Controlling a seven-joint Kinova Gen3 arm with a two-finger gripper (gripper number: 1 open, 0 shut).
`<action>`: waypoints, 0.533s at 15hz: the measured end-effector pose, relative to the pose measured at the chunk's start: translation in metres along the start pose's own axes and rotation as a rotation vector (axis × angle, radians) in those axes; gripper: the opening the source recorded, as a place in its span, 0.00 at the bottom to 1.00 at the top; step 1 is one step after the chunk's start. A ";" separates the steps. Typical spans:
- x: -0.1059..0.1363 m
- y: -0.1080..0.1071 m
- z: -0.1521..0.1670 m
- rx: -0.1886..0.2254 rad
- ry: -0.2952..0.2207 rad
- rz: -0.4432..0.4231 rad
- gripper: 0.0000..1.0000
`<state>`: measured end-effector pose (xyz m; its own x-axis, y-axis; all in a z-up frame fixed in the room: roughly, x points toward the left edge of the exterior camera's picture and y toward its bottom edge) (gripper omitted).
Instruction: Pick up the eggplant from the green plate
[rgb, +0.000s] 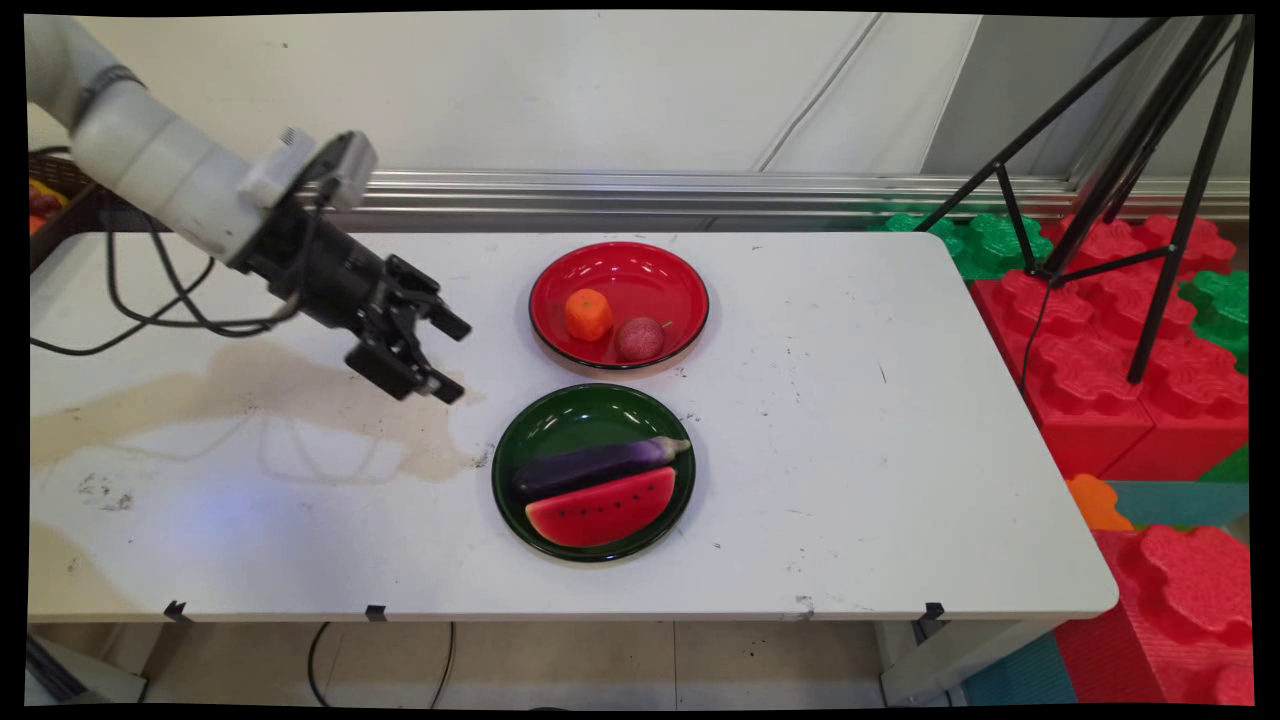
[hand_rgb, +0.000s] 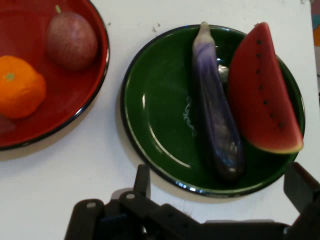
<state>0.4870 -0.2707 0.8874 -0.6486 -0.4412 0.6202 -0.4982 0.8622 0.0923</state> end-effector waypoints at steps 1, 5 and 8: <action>0.003 0.003 0.009 -0.004 -0.005 0.002 1.00; 0.011 0.015 0.044 -0.007 -0.031 -0.002 1.00; 0.015 0.020 0.063 -0.004 -0.045 -0.014 1.00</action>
<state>0.4311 -0.2759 0.8491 -0.6669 -0.4634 0.5834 -0.5046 0.8571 0.1040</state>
